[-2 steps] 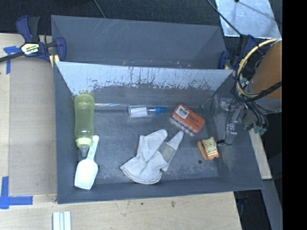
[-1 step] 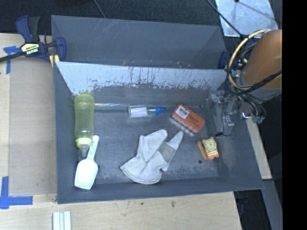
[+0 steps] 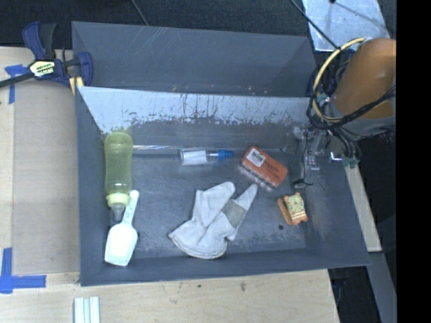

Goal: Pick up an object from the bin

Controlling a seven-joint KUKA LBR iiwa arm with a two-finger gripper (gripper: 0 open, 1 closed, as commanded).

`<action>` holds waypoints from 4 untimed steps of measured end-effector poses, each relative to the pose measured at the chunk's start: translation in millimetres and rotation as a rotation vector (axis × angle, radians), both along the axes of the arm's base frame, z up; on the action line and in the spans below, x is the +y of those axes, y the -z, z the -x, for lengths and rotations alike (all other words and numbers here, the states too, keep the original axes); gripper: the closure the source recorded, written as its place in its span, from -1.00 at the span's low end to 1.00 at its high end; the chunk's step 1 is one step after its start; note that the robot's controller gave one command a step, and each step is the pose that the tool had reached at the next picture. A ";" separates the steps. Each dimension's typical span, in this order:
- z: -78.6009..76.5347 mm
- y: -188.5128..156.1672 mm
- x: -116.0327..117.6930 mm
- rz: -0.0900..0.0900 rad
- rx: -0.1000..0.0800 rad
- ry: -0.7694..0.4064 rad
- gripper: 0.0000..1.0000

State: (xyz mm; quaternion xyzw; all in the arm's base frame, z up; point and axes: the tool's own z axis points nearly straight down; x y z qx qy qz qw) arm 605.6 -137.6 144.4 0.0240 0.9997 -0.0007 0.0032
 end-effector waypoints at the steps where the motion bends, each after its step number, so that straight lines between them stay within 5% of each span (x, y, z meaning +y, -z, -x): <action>1: -0.5 76.2 16.2 -0.001 0.004 0.082 -1.00; 2: -23.0 73.5 10.4 0.000 0.002 -0.001 1.00; 3: -23.0 73.5 10.4 0.000 0.002 -0.002 1.00; 4: -25.6 -28.2 9.4 0.001 -0.006 -0.002 1.00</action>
Offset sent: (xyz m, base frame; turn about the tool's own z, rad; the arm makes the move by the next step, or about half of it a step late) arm 0.0219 0.0111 -0.0744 -0.0013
